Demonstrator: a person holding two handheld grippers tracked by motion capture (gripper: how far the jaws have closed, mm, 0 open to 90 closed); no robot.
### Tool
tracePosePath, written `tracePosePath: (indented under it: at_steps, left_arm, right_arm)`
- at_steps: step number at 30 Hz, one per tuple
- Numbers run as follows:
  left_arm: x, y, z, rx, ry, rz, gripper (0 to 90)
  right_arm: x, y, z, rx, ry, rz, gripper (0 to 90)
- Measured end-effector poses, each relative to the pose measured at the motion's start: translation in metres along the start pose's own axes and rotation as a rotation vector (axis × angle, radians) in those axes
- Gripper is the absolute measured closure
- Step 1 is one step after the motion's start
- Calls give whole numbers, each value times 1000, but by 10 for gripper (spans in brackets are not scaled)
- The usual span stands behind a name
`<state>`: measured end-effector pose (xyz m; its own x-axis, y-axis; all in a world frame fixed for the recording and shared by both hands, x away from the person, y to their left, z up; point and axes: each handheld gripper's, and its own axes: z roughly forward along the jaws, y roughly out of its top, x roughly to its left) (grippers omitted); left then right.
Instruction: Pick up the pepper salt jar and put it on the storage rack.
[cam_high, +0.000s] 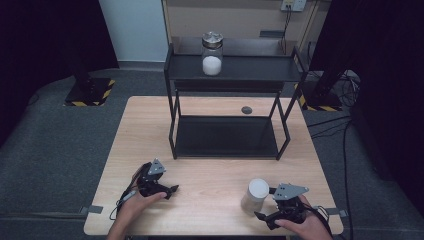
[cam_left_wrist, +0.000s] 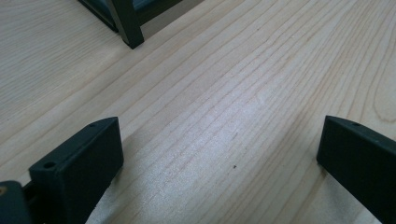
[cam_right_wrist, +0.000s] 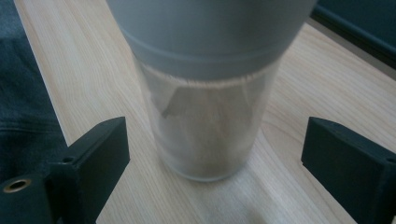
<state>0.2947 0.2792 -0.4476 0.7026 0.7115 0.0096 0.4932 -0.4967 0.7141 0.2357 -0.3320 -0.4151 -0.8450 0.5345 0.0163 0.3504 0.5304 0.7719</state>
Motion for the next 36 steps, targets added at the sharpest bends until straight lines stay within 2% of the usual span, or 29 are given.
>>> tracePosePath:
  at_steps: [13,16,19,22,27,31,36]
  left_arm:
    - [0,0,0,0,0,0,0]
    - [0,0,0,0,0,0,0]
    - [0,0,0,0,0,0,0]
    - [0,0,0,0,0,0,0]
    - [0,0,0,0,0,0,0]
    - [0,0,0,0,0,0,0]
    - [0,0,0,0,0,0,0]
  right_arm:
    - [4,-1,-2,-125,11,8,183]
    - [6,1,0,-145,10,3,249]
    - [6,-1,2,-174,9,12,274]
    - [9,-3,2,-191,-13,14,348]
    - [10,-5,2,-202,-18,24,353]
    - [5,-5,0,-222,-12,42,354]
    - [-2,9,-3,-224,-30,21,354]
